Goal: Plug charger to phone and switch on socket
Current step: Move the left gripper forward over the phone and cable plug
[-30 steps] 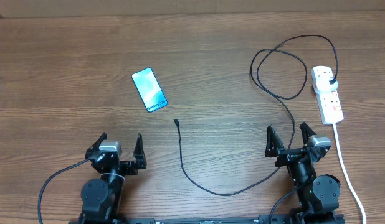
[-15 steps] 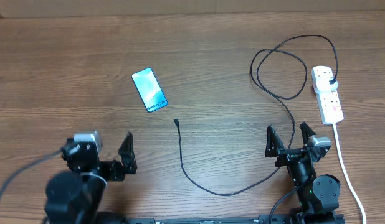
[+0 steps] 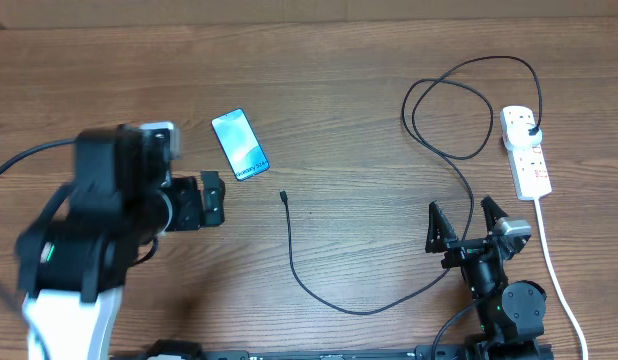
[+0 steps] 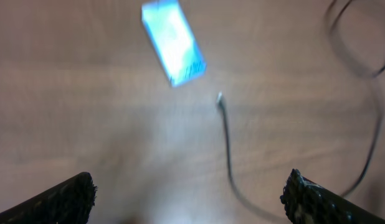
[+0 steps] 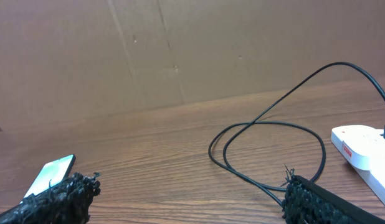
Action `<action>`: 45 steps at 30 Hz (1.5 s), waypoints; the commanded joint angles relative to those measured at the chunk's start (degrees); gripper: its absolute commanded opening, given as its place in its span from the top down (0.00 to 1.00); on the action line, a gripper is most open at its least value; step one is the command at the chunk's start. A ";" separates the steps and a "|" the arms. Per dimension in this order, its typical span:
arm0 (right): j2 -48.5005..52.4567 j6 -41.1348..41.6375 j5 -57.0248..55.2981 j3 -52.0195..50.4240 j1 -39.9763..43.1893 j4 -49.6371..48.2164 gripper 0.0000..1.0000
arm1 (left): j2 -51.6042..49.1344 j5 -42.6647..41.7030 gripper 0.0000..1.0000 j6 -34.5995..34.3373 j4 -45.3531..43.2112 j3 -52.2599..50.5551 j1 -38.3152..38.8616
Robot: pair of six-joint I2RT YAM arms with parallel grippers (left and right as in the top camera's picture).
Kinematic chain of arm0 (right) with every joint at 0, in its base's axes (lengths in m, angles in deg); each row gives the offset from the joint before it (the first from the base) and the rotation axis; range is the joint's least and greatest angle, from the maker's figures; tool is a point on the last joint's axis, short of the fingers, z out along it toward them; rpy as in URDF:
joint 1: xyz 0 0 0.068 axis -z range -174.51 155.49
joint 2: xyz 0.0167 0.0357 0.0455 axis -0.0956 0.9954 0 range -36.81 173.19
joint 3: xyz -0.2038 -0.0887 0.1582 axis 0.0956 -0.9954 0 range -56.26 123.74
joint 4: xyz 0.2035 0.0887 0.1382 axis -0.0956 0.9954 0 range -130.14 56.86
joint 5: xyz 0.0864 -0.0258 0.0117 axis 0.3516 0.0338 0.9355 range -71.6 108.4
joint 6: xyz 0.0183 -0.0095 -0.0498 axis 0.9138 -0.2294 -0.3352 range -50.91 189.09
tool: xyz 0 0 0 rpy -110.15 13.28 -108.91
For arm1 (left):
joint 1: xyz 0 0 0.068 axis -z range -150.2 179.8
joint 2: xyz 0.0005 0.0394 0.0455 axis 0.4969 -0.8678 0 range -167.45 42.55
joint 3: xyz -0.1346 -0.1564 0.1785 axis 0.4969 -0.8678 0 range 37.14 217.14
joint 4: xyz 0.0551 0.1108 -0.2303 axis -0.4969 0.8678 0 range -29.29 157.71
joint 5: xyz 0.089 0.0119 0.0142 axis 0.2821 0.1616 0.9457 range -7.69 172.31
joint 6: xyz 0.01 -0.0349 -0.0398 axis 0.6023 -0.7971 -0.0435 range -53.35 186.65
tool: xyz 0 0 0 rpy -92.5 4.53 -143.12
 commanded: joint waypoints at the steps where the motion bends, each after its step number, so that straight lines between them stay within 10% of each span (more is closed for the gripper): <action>1: -0.57 0.11 -0.35 -0.59 -0.24 -0.33 0.00 | -6.23 -1.01 0.00 -1.20 2.84 0.72 -0.20; 5: -0.57 0.11 -0.35 -0.59 -0.24 -0.33 0.00 | -13.73 -2.95 0.03 -1.22 5.60 0.37 -0.20; 8: -0.57 0.11 -0.35 -0.59 -0.24 -0.33 0.00 | -19.45 -8.52 0.96 -1.20 6.36 0.37 -0.20; 11: -0.57 0.11 -0.35 -0.59 -0.24 -0.33 0.00 | -24.76 -13.60 0.96 -1.22 5.92 0.37 0.00; 30: -0.57 0.11 -0.35 -0.59 -0.24 -0.33 0.00 | -37.92 -0.31 0.95 -15.34 -0.63 0.35 11.10; 32: -0.57 0.11 -0.35 -0.59 -0.24 -0.33 0.00 | -38.56 -0.48 0.74 -15.37 -1.64 0.31 11.47; 35: -0.57 0.11 -0.35 -0.59 -0.24 -0.33 0.00 | -39.43 -0.50 0.05 -15.34 -4.96 0.31 11.72; 45: -0.57 0.11 -0.35 -0.59 -0.24 -0.33 0.00 | -43.50 -0.50 0.01 -16.33 -7.43 -0.20 13.18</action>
